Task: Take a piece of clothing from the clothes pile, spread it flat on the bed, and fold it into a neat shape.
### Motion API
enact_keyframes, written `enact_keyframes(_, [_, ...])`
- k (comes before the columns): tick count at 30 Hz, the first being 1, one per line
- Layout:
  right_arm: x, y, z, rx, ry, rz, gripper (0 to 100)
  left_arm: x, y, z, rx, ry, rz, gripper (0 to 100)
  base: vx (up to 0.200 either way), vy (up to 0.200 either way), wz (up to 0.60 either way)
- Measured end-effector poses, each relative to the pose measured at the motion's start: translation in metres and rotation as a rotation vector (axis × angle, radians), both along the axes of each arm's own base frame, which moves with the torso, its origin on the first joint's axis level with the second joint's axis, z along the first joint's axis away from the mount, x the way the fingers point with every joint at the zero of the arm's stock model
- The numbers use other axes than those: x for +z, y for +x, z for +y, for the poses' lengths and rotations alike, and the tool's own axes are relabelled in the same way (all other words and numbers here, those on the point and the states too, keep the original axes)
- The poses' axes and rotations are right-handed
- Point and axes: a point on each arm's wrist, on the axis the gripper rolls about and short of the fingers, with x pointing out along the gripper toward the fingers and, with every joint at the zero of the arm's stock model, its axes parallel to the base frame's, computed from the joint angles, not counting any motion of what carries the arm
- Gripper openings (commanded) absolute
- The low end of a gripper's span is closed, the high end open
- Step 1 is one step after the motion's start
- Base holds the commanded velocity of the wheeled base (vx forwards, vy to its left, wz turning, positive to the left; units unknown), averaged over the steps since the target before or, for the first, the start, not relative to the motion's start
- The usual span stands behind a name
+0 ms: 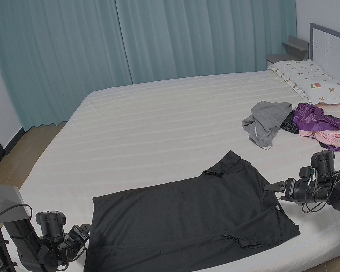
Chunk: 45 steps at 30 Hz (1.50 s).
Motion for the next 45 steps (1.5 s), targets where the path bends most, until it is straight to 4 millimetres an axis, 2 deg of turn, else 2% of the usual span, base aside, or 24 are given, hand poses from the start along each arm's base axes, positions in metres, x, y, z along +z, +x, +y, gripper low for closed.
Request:
enact_keyframes(10, [-0.001, 0.000, 0.000, -0.002, -0.001, 0.002, 100, 0.001, 0.000, 0.000, 0.000, -0.002, -0.002, 100, 0.000, 0.200, 0.00])
enact_keyframes(21, [0.002, 0.002, 0.001, 0.002, 0.000, -0.010, 100, 0.002, 0.002, -0.001, -0.005, -0.001, -0.014, 100, 0.000, 0.000, 0.00])
enact_keyframes(26, [0.003, 0.003, 0.000, 0.001, 0.002, -0.018, 100, 0.006, 0.010, -0.003, -0.010, -0.001, -0.043, 100, 0.000, 0.000, 0.00])
enact_keyframes(30, [0.003, 0.004, 0.000, 0.000, 0.002, -0.017, 100, 0.009, 0.020, -0.004, -0.012, -0.001, -0.077, 100, 0.000, 0.000, 0.00])
enact_keyframes(35, [0.002, 0.003, 0.000, 0.001, 0.003, -0.013, 100, 0.019, 0.043, -0.006, -0.031, -0.008, -0.144, 100, 0.000, 0.000, 0.00])
enact_keyframes(45, [-0.002, 0.003, 0.000, 0.001, 0.007, 0.000, 100, 0.031, 0.099, -0.019, -0.168, -0.084, -0.201, 100, 0.000, 0.000, 0.00])
